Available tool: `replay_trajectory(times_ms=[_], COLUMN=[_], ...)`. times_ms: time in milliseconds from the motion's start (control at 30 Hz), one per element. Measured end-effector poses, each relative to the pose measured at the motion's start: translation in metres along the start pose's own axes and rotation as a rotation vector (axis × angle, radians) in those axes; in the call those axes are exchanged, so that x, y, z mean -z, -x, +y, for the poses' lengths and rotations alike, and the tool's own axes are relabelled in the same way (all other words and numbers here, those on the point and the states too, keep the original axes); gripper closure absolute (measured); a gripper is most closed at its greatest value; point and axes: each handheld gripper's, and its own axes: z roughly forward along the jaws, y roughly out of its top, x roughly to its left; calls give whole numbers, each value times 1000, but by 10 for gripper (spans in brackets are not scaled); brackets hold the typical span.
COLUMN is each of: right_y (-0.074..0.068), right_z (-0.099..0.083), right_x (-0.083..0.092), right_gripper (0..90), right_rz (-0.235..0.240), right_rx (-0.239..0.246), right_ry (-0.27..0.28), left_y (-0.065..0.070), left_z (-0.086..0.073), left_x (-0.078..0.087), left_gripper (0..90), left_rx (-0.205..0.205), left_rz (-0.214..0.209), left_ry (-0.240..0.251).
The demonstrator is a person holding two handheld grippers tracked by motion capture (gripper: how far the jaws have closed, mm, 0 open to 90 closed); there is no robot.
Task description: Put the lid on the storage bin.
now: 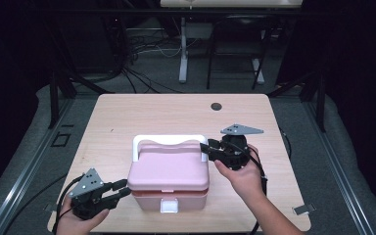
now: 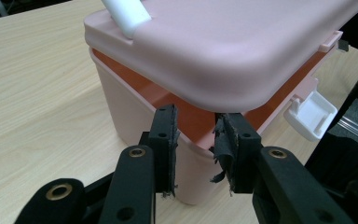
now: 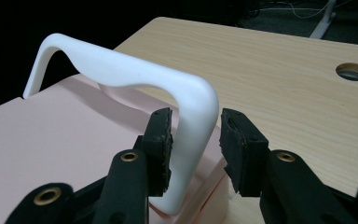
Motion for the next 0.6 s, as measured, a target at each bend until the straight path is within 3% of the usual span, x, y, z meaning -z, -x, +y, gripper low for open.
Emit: replay_trajectory(times_ms=[600], right_y=[9], right_z=[-10], right_x=[8], right_gripper=[637], right_rz=[-11], right_rx=[-27], right_ry=[18], left_y=[1], left_z=[-5], left_x=[-2], left_gripper=[688], left_rx=[12], left_rz=[-4], left_ry=[-13])
